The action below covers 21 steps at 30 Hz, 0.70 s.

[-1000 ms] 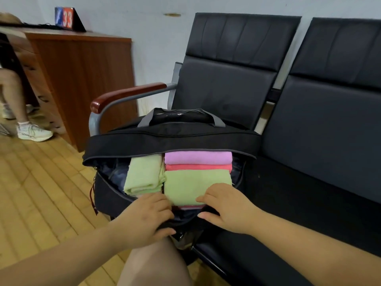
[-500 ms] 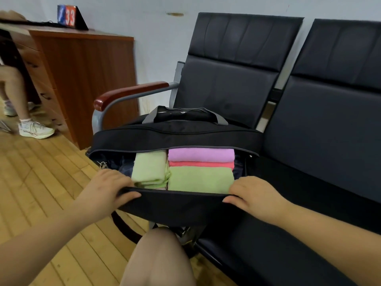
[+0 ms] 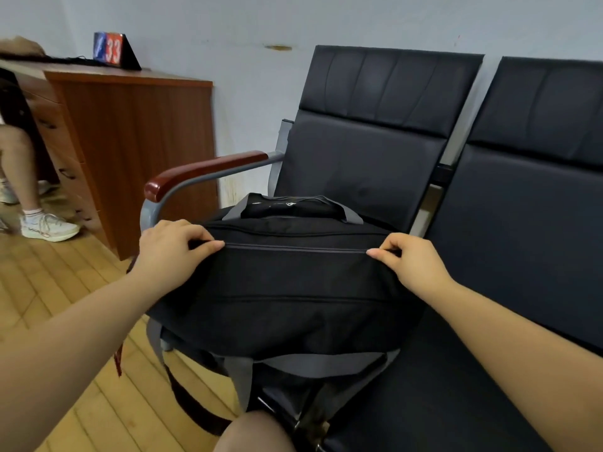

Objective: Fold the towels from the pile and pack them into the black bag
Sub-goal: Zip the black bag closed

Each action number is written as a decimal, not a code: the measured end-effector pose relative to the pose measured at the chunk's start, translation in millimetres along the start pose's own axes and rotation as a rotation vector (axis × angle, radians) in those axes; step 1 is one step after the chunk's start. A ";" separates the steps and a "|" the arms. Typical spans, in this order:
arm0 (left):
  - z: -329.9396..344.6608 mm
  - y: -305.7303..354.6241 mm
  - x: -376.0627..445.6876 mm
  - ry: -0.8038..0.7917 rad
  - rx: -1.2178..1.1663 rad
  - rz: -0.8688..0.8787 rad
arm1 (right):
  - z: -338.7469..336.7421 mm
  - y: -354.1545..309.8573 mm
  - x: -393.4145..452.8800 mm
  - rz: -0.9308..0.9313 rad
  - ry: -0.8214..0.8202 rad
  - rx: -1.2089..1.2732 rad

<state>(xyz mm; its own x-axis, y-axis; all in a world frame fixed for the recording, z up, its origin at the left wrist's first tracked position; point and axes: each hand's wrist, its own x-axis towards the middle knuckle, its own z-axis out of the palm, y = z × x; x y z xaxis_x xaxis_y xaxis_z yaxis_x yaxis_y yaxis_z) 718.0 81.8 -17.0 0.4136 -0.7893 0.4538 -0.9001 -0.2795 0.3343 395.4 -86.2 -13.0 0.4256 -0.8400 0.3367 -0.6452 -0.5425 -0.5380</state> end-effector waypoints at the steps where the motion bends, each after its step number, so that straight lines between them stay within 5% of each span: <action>1: 6.4 1.7 8.5 -0.014 0.050 -0.039 | 7.3 -0.2 7.0 0.053 0.014 0.002; 5: 34.9 2.0 24.6 -0.135 0.273 -0.123 | 38.1 0.3 15.2 0.118 0.067 -0.238; 9: 49.2 -4.8 26.1 -0.105 0.267 -0.127 | 69.1 -17.6 -2.2 -0.185 0.301 -0.328; 14: 50.2 -2.6 25.6 -0.102 0.258 -0.080 | 109.2 -74.8 -15.2 -0.251 -0.225 -0.299; 21: 14.4 -61.9 -8.9 -0.093 0.121 0.273 | 127.6 -59.9 -16.8 -0.241 -0.278 -0.401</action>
<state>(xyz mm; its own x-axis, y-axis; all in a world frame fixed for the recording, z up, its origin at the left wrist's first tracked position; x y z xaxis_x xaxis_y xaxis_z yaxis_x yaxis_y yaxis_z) 768.0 98.3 -53.6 0.1449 -0.8891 0.4341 -0.9883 -0.1090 0.1066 507.9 -38.1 -85.1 0.7080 -0.6861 0.1674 -0.6771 -0.7268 -0.1151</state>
